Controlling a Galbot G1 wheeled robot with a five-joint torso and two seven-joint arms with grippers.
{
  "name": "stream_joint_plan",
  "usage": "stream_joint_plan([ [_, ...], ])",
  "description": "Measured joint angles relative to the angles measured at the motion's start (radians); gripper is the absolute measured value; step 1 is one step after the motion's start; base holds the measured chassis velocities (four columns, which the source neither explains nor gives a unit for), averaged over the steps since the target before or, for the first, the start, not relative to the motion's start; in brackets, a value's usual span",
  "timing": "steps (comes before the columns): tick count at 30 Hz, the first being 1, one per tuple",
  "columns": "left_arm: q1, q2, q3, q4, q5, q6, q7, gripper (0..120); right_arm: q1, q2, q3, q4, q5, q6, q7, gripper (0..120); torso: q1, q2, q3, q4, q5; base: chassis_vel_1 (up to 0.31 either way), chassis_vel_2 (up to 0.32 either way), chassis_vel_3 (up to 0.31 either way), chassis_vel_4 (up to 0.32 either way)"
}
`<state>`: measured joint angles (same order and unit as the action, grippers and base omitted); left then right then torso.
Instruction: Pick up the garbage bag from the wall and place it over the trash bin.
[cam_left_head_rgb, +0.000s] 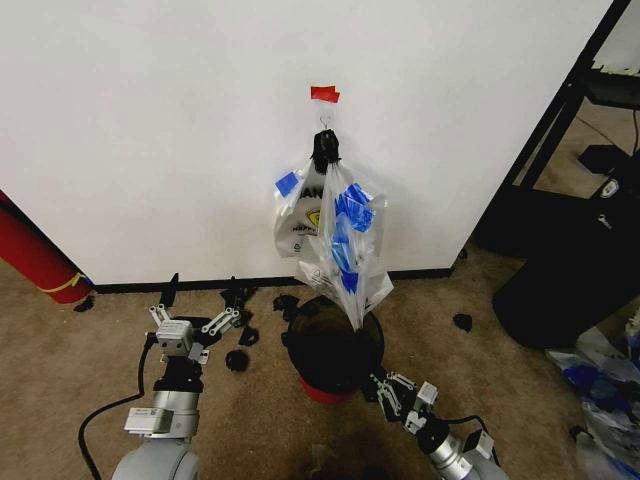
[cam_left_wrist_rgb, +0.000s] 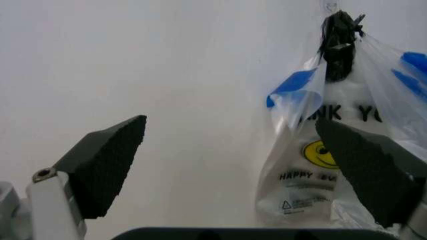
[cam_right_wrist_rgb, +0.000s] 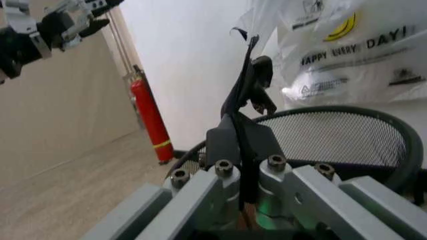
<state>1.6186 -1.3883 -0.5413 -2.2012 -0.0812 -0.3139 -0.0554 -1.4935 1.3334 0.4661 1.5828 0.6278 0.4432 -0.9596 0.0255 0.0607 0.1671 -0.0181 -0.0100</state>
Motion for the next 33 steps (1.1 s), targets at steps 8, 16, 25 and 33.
stream_joint_plan([
  [8, 0.006, 0.003, -0.008, -0.007, -0.002, -0.007, -0.003, 100, 0.007, 0.013, 0.001, -0.002, 0.001, 0.019, 0.016, 0, 0.000, 0.000, 0.000, -0.0001, 0.0000, 0.000, 0.000, 0.000, 0.000],
  [16, -0.010, 0.009, 0.004, 0.009, -0.003, -0.011, -0.004, 100, 0.048, 0.044, -0.037, 0.052, 0.052, 0.044, 0.175, 0, 0.000, 0.000, 0.000, 0.0001, -0.0001, 0.000, 0.000, 0.000, 0.000],
  [25, -0.138, 0.067, 0.056, 0.079, -0.046, -0.076, 0.048, 100, 0.123, 0.082, -0.081, 0.081, 0.073, 0.041, 0.282, 0, 0.000, 0.000, 0.000, 0.0001, -0.0002, 0.000, 0.000, 0.000, 0.000],
  [33, -0.277, 0.151, 0.081, 0.163, -0.071, -0.074, 0.087, 100, 0.159, 0.087, -0.069, 0.003, -0.001, 0.071, 0.250, 0, 0.000, 0.000, 0.000, -0.0001, -0.0003, 0.000, 0.000, 0.000, 0.000],
])
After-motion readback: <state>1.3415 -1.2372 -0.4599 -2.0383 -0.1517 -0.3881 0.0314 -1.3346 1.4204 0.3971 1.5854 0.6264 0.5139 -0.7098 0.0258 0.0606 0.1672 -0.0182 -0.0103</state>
